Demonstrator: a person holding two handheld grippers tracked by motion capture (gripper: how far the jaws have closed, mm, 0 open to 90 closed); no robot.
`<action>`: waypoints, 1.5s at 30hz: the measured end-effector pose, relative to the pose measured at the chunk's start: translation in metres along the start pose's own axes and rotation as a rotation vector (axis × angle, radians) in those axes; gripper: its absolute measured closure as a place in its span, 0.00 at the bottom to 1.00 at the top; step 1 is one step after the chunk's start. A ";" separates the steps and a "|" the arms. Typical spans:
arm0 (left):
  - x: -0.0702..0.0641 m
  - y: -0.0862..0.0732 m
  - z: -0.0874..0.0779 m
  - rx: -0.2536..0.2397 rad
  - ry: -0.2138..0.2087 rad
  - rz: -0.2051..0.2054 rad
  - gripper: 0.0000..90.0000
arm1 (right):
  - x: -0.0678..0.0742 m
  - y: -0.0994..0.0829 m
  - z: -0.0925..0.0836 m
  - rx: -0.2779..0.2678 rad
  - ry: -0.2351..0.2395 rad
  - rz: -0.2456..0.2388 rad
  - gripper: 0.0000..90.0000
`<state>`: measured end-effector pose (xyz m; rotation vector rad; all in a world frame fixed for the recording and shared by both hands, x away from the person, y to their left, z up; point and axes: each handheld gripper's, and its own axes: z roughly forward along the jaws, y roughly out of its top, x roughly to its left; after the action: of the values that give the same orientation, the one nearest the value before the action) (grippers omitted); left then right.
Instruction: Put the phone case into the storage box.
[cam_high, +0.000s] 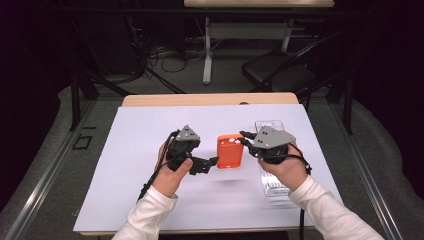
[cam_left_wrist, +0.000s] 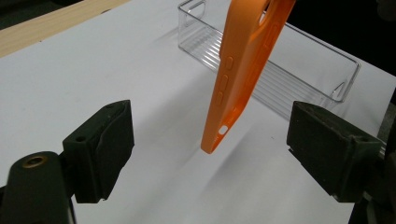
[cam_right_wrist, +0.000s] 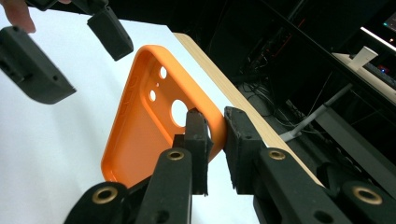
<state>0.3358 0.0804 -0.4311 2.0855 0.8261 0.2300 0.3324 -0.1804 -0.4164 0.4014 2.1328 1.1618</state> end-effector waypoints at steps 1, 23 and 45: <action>0.000 0.000 0.000 0.004 0.002 0.002 0.17 | -0.001 0.000 0.000 0.001 0.000 -0.005 0.89; 0.011 -0.006 -0.011 -0.021 -0.001 -0.010 0.17 | -0.036 0.003 -0.004 0.003 -0.017 -0.046 0.89; 0.018 -0.010 -0.014 -0.020 0.010 -0.026 0.17 | -0.079 0.007 0.004 0.006 -0.082 -0.070 0.89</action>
<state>0.3385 0.1056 -0.4324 2.0553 0.8535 0.2338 0.3926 -0.2175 -0.3799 0.3682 2.0637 1.0820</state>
